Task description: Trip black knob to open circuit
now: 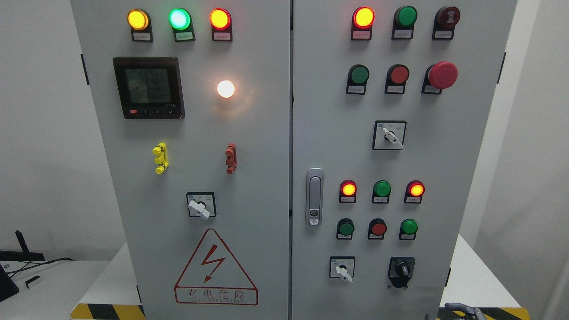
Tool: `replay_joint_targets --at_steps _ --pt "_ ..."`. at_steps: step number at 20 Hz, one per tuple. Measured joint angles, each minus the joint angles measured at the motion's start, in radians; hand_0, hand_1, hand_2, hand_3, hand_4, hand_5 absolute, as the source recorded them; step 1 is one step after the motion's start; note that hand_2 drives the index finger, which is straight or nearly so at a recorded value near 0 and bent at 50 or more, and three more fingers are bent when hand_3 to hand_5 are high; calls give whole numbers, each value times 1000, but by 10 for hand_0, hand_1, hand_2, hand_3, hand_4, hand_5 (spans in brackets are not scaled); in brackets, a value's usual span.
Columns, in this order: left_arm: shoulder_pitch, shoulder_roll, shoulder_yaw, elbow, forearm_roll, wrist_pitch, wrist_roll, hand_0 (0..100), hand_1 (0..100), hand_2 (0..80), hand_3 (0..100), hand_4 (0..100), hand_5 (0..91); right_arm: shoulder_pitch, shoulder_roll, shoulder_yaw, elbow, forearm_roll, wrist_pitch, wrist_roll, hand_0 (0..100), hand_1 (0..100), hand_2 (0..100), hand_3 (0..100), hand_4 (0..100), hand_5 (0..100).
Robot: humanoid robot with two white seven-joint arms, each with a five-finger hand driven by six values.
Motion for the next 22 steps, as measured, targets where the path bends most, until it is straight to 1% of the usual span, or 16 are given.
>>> replay_joint_targets --at_steps 6,10,22 --pt "0 0 0 0 0 0 0 120 389 0 0 0 0 -19 20 13 48 5 5 -2 265 719 459 786 854 978" --pt "0 0 0 0 0 0 0 120 389 0 0 0 0 -51 30 19 81 6 6 -16 268 716 466 790 856 978" --pt "0 0 0 0 0 0 0 120 389 0 0 0 0 -124 43 27 150 9 19 -25 276 708 471 794 860 977"
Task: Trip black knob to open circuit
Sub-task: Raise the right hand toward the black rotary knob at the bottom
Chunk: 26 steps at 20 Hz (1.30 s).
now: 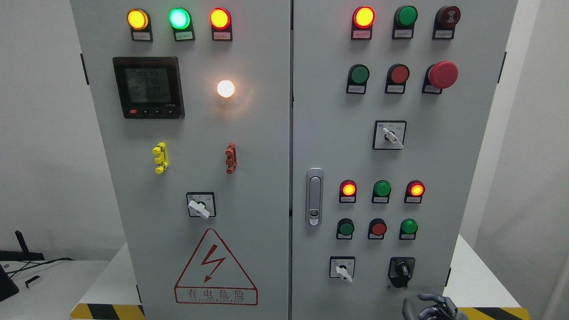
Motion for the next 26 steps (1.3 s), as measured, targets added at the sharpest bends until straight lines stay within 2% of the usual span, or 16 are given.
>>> replay_joint_targets --at_steps 26 --pt "0 0 0 0 0 0 0 120 389 0 0 0 0 -67 5 4 55 2 5 -4 250 754 439 778 847 977"
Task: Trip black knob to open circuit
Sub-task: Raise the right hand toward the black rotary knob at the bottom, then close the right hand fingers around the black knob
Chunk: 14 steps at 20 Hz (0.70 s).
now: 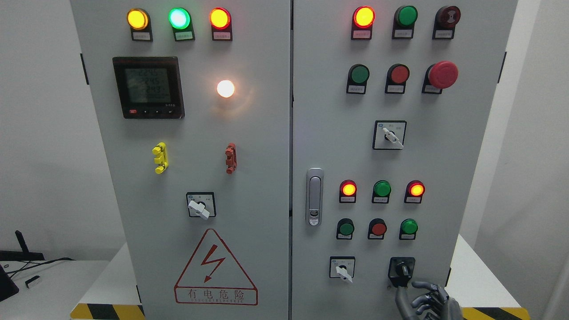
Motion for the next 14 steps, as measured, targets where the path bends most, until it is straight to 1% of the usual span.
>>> replay_joint_targets --at_steps 6,14 --pt "0 0 0 0 0 0 0 120 389 0 0 0 0 -13 0 0 6 11 14 0 245 757 451 777 845 977" --pt "0 0 0 0 0 0 0 120 389 0 0 0 0 -26 1 0 13 17 16 0 241 754 460 779 845 977"
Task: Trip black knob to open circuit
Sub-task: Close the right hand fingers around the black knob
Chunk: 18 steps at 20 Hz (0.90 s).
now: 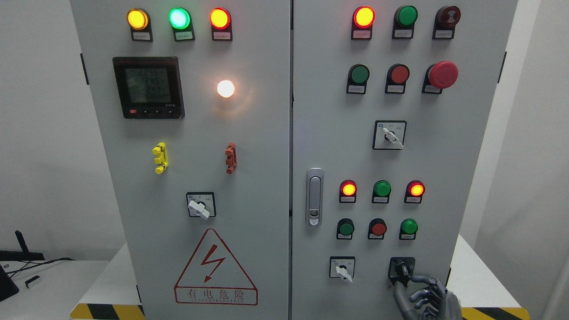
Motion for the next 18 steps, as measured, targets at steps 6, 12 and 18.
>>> replay_joint_targets --at_steps 6,12,18 --pt "0 0 0 0 0 0 0 120 389 0 0 0 0 -6 0 0 4 2 8 0 238 747 465 788 846 977" --pt "0 0 0 0 0 0 0 120 389 0 0 0 0 -10 0 0 6 3 17 0 241 737 479 793 853 977" --pt "0 0 0 0 0 0 0 120 389 0 0 0 0 -11 1 0 8 3 20 -11 263 725 483 799 855 977"
